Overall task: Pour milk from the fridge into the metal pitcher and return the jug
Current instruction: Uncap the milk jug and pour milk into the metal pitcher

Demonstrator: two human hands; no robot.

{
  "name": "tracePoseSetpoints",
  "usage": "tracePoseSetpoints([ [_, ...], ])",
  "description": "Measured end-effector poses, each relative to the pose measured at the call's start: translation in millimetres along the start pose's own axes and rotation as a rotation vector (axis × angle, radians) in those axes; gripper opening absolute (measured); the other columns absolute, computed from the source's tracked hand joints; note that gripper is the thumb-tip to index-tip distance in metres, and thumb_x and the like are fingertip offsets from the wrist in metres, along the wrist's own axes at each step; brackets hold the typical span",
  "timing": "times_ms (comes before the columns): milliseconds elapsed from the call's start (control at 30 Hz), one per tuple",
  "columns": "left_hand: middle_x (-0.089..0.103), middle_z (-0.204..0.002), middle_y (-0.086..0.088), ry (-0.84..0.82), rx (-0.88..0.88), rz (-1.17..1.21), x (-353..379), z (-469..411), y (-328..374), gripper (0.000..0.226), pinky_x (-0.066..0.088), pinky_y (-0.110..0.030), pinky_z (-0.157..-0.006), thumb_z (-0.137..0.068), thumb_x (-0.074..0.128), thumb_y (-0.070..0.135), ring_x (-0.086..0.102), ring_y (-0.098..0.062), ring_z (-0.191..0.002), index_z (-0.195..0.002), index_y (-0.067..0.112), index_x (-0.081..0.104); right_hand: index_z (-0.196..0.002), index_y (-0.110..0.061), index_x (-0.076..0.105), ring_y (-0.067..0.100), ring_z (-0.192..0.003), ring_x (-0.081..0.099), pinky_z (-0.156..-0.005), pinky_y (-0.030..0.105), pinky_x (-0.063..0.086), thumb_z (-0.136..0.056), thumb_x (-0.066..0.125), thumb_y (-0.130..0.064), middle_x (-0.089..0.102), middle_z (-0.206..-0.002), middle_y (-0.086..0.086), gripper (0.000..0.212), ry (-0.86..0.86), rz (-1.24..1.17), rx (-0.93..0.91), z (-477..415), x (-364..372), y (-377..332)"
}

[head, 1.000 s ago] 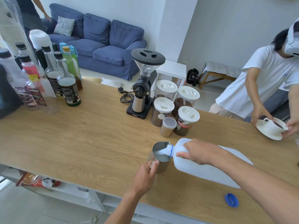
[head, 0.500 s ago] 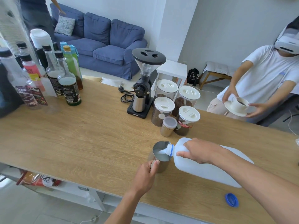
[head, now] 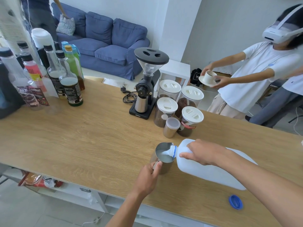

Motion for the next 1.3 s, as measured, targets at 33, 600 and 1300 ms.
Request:
tracePoseSetpoints([
  [33,0.020,-0.057,0.012,-0.001,0.000,0.004,0.0,0.2,0.0,0.047,0.018,-0.025,-0.052,-0.104,0.043,0.035,0.018,-0.010,-0.054,-0.065,0.020,0.022,-0.091,-0.007,0.058,0.024,-0.068,0.049,-0.060,0.036,0.035,-0.094,0.036,-0.063,0.059,-0.086,0.008,0.060,0.000,0.000,0.000,-0.2,0.0,0.1],
  [600,0.023,-0.055,0.012,-0.005,0.003,0.013,1.5,-0.5,-3.0,0.046,0.018,-0.024,-0.050,-0.104,0.043,0.036,0.020,-0.010,-0.053,-0.064,0.021,0.025,-0.094,-0.007,0.059,0.021,-0.065,0.048,-0.058,0.034,0.034,-0.094,0.036,-0.062,0.057,-0.084,0.007,0.060,-0.012,-0.012,0.013,0.6,-1.2,-0.8],
  [1300,0.021,-0.058,0.012,-0.002,-0.030,0.025,3.4,-2.5,-8.2,0.049,0.019,-0.035,-0.056,-0.102,0.043,0.041,0.019,-0.011,-0.055,-0.062,0.026,0.022,-0.097,-0.003,0.061,0.020,-0.063,0.045,-0.052,0.031,0.029,-0.095,0.037,-0.060,0.055,-0.087,0.008,0.062,-0.020,-0.003,0.028,2.5,-5.3,-6.0],
])
Point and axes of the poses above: each hand's wrist, its own z-axis away from the middle knuckle, its own x-axis out of the palm, y = z × x, the point moved 2 cm from there along -z, towards the middle knuckle
